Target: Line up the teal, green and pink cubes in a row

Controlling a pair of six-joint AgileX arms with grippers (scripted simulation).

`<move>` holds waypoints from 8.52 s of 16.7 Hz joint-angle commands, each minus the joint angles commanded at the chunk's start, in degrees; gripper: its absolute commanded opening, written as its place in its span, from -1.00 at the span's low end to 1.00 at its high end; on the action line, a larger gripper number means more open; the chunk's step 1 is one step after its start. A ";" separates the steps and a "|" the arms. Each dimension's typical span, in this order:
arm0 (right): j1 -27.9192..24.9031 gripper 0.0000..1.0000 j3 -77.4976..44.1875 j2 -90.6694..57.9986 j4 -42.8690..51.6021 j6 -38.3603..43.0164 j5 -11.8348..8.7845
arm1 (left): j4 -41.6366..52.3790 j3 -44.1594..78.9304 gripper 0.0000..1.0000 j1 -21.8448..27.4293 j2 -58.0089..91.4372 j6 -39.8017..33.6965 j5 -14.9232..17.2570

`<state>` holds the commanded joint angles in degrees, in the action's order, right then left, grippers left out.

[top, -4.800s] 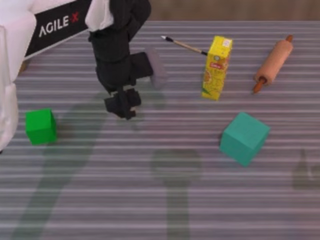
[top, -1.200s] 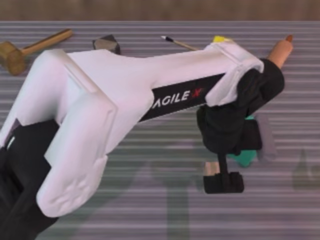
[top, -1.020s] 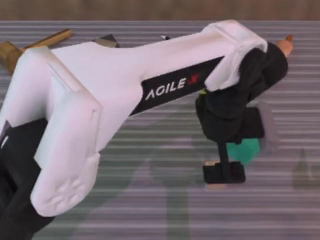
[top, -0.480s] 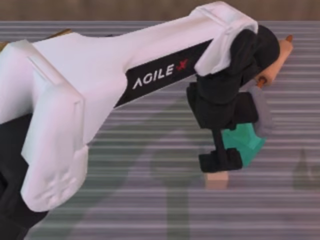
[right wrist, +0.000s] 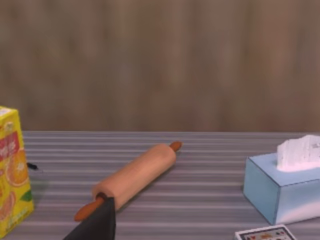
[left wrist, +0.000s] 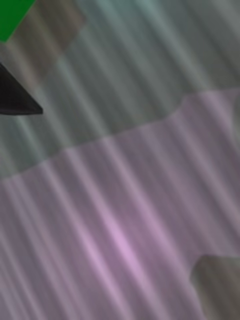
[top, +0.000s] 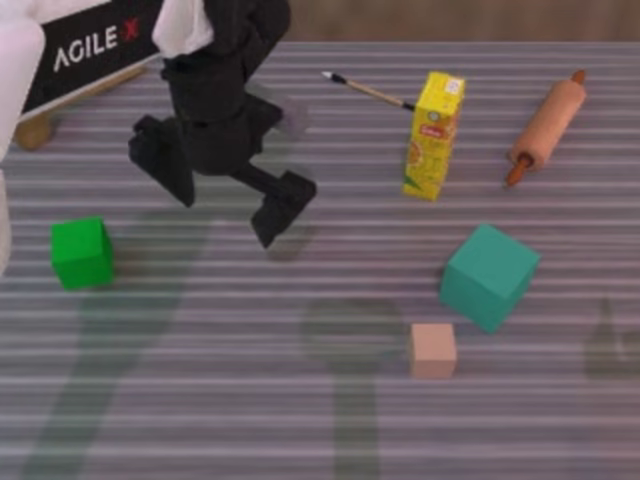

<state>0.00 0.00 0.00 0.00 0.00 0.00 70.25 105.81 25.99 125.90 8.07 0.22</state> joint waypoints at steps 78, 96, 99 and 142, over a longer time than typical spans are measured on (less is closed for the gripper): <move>0.00 1.00 0.00 0.00 0.00 0.00 0.00 | -1.03 -2.73 -1.00 19.91 -2.52 -54.05 -0.70; 0.00 1.00 0.00 0.00 0.00 0.00 0.00 | -14.91 -13.02 -1.00 22.23 0.81 -56.22 -0.72; 0.00 1.00 0.00 0.00 0.00 0.00 0.00 | -14.91 -13.02 -0.85 22.23 0.81 -56.22 -0.72; -4.90 1.00 -18.12 -18.97 12.41 -4.73 -0.09 | -12.89 -21.30 1.00 11.83 -23.38 -51.29 -1.44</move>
<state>-4.90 -18.12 -18.97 12.41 -4.73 -0.09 57.36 84.51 37.81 102.52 -43.22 -1.21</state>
